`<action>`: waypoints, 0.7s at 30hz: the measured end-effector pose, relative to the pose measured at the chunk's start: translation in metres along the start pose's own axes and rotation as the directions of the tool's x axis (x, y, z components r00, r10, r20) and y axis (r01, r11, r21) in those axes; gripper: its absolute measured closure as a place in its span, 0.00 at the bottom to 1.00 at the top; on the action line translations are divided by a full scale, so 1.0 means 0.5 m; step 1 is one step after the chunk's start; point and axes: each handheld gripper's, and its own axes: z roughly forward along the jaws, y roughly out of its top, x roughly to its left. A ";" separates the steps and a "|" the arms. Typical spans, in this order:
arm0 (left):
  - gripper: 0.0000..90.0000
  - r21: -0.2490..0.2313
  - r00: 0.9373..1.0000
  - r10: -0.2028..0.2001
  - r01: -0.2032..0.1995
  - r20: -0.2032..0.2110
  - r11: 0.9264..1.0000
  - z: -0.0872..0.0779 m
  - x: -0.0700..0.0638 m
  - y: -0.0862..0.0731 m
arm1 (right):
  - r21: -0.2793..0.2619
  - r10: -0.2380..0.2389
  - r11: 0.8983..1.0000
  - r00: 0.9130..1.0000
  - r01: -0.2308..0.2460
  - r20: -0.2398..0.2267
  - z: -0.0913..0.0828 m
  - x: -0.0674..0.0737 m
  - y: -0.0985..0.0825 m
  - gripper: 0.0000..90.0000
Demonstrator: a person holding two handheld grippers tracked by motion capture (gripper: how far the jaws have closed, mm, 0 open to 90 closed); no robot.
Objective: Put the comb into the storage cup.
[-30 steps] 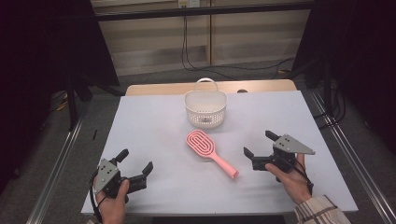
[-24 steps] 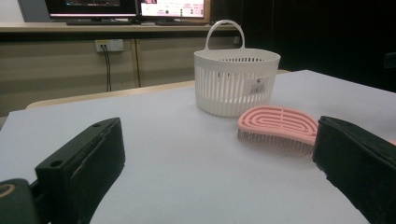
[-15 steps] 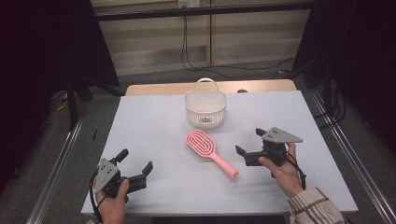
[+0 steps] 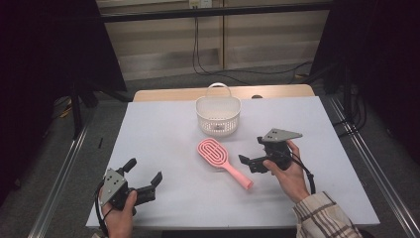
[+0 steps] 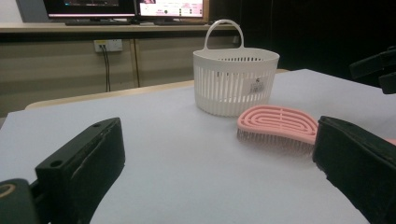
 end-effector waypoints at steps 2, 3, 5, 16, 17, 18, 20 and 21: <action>0.03 -0.002 1.000 -0.001 0.001 0.000 1.000 0.000 0.000 0.000 | 0.020 0.000 1.000 1.000 0.000 -0.011 0.005 0.002 0.006 0.05; 0.03 -0.002 1.000 -0.001 0.001 0.000 1.000 0.000 0.000 0.000 | 0.020 0.000 1.000 1.000 0.000 -0.011 0.005 0.002 0.006 0.05; 0.03 -0.001 1.000 0.000 0.000 0.000 1.000 0.000 -0.001 0.000 | 0.039 0.002 0.999 1.000 -0.001 -0.024 0.014 0.005 0.011 0.05; 0.03 -0.005 1.000 0.006 -0.006 0.003 1.000 0.000 -0.001 0.001 | 0.107 0.034 0.994 0.995 -0.023 -0.099 0.042 0.013 0.022 0.05; 0.03 -0.004 1.000 0.007 -0.007 0.003 1.000 0.000 -0.001 0.001 | 0.113 0.033 0.993 0.994 -0.021 -0.102 0.046 0.015 0.026 0.05; 0.03 -0.004 1.000 0.002 -0.002 0.004 1.000 0.000 -0.001 0.001 | 0.120 0.031 0.993 0.993 -0.017 -0.114 0.049 0.016 0.028 0.05; 0.03 -0.003 1.000 0.004 -0.004 0.004 1.000 0.001 -0.001 0.001 | 0.129 0.024 0.992 0.991 -0.007 -0.133 0.055 0.018 0.031 0.06; 0.03 -0.004 1.000 0.004 -0.004 0.007 1.000 0.001 -0.001 0.000 | 0.138 0.021 0.990 0.991 -0.003 -0.132 0.058 0.020 0.033 0.06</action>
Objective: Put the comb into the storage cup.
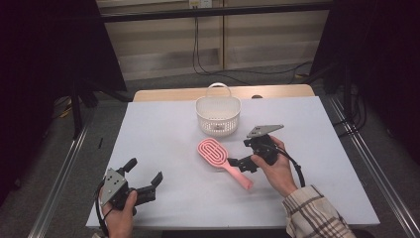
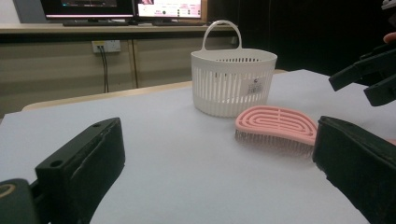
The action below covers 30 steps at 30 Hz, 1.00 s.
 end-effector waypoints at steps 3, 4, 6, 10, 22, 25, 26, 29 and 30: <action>0.03 0.002 1.000 0.004 -0.004 0.002 1.000 -0.001 0.000 0.000 | 0.012 -0.005 1.000 1.000 0.005 0.003 0.008 0.003 0.006 0.06; 0.03 0.001 1.000 0.003 -0.003 0.001 1.000 0.000 0.000 0.000 | 0.016 -0.003 1.000 1.000 0.003 0.002 0.011 0.003 0.008 0.06; 0.03 0.001 1.000 0.003 -0.003 0.001 1.000 0.000 0.000 0.000 | 0.026 0.002 1.000 1.000 -0.002 -0.003 0.018 0.002 0.011 0.06; 0.03 0.002 1.000 0.006 -0.006 0.005 1.000 0.000 0.000 0.000 | 0.034 0.006 0.999 1.000 -0.006 0.007 0.032 0.004 0.016 0.04; 0.03 0.003 1.000 0.006 -0.006 0.009 1.000 0.002 -0.001 0.000 | 0.077 -0.014 0.997 1.000 0.013 0.013 0.068 0.017 0.036 0.04; 0.03 0.005 1.000 0.015 -0.015 0.011 1.000 0.001 -0.001 0.000 | 0.081 -0.015 0.997 1.000 0.014 0.018 0.077 0.018 0.043 0.04; 0.03 0.005 1.000 0.015 -0.015 0.011 1.000 0.001 -0.001 0.000 | 0.081 -0.015 0.997 1.000 0.014 0.018 0.077 0.018 0.043 0.04; 0.03 0.004 1.000 0.011 -0.011 0.012 1.000 0.002 -0.001 0.000 | 0.093 -0.017 0.996 1.000 0.015 0.016 0.083 0.018 0.049 0.04; 0.03 0.007 1.000 0.011 -0.011 0.014 1.000 0.002 -0.001 0.000 | 0.093 -0.025 0.995 1.000 0.023 0.018 0.088 0.018 0.052 0.04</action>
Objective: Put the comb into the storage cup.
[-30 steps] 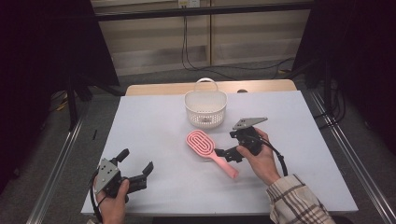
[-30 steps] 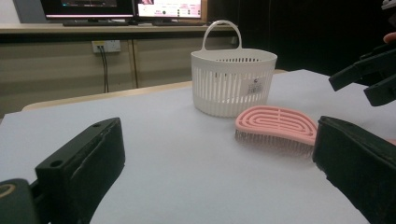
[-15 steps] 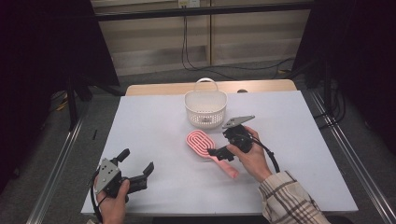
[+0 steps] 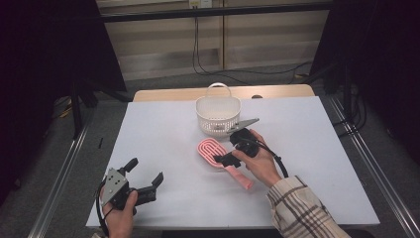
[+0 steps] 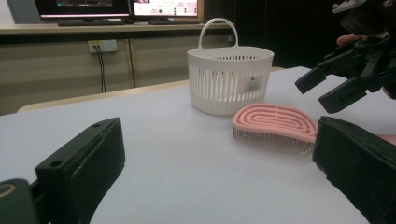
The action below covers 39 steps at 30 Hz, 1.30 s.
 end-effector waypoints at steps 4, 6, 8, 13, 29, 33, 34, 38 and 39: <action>0.03 0.003 1.000 0.006 -0.006 -0.006 1.000 -0.002 0.001 0.000 | 0.013 -0.020 1.000 1.000 0.020 0.008 0.008 0.000 0.006 0.03; 0.03 0.006 1.000 0.004 -0.004 -0.007 1.000 -0.002 0.001 -0.001 | 0.012 -0.023 1.000 1.000 0.023 0.016 0.014 -0.001 0.010 0.03; 0.03 0.004 1.000 -0.003 0.003 -0.007 1.000 -0.001 0.001 -0.001 | 0.014 -0.030 0.999 0.999 0.030 0.032 0.018 -0.002 0.015 0.03; 0.03 0.009 1.000 0.002 -0.002 0.003 1.000 0.000 0.001 -0.001 | 0.023 -0.021 1.000 0.999 0.020 0.026 0.025 -0.001 0.023 0.03; 0.03 0.017 1.000 0.006 -0.006 0.017 1.000 0.002 0.000 -0.002 | 0.124 -0.040 0.992 0.998 0.033 0.055 0.062 0.009 0.036 0.05; 0.03 0.019 1.000 0.012 -0.013 0.014 1.000 0.001 0.001 -0.001 | 0.162 -0.036 0.986 0.998 0.029 0.042 0.075 0.015 0.040 0.05; 0.03 0.018 1.000 0.006 -0.006 0.014 1.000 0.001 0.000 -0.002 | 0.180 -0.030 0.984 0.999 0.022 0.040 0.079 0.015 0.041 0.05; 0.03 0.018 1.000 0.012 -0.012 0.014 1.000 0.000 0.002 -0.001 | 0.217 -0.034 0.976 0.999 0.024 0.042 0.093 0.017 0.050 0.05; 0.03 0.018 1.000 0.012 -0.012 0.014 1.000 0.001 0.002 -0.001 | 0.217 -0.034 0.976 0.999 0.024 0.042 0.093 0.017 0.050 0.05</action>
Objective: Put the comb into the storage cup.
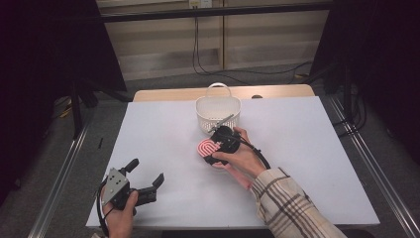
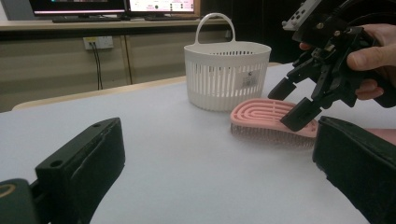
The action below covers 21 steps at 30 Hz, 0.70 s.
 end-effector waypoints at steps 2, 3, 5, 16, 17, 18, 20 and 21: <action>0.03 0.000 1.000 -0.003 0.003 0.004 1.000 0.001 -0.001 0.000 | 0.027 -0.005 1.000 1.000 0.005 0.017 0.006 0.003 0.007 0.05; 0.03 0.000 1.000 -0.003 0.003 0.004 1.000 0.001 -0.001 0.000 | 0.027 -0.005 1.000 1.000 0.005 0.017 0.006 0.003 0.007 0.05; 0.03 0.002 1.000 0.000 0.000 0.006 1.000 0.000 -0.001 0.000 | 0.040 -0.011 0.999 1.000 0.010 0.025 0.012 0.006 0.010 0.05; 0.03 -0.003 1.000 -0.007 0.007 -0.006 1.000 -0.001 0.001 0.001 | 0.100 0.009 0.995 1.000 -0.011 0.016 0.034 0.002 0.012 0.05; 0.03 -0.003 1.000 -0.006 0.006 -0.004 1.000 -0.002 0.002 0.001 | 0.104 0.004 0.995 1.000 -0.006 0.015 0.036 0.003 0.013 0.06; 0.03 -0.003 1.000 -0.005 0.005 -0.004 1.000 -0.002 0.002 0.001 | 0.109 0.004 0.994 1.000 -0.005 0.015 0.037 0.004 0.014 0.07; 0.03 -0.006 1.000 -0.012 0.012 -0.006 1.000 -0.002 0.002 0.001 | 0.125 -0.001 0.992 1.000 -0.002 0.025 0.041 0.008 0.015 0.08; 0.03 -0.005 1.000 -0.011 0.011 -0.007 1.000 -0.002 0.002 0.001 | 0.125 -0.001 0.992 1.000 -0.002 0.025 0.041 0.008 0.015 0.08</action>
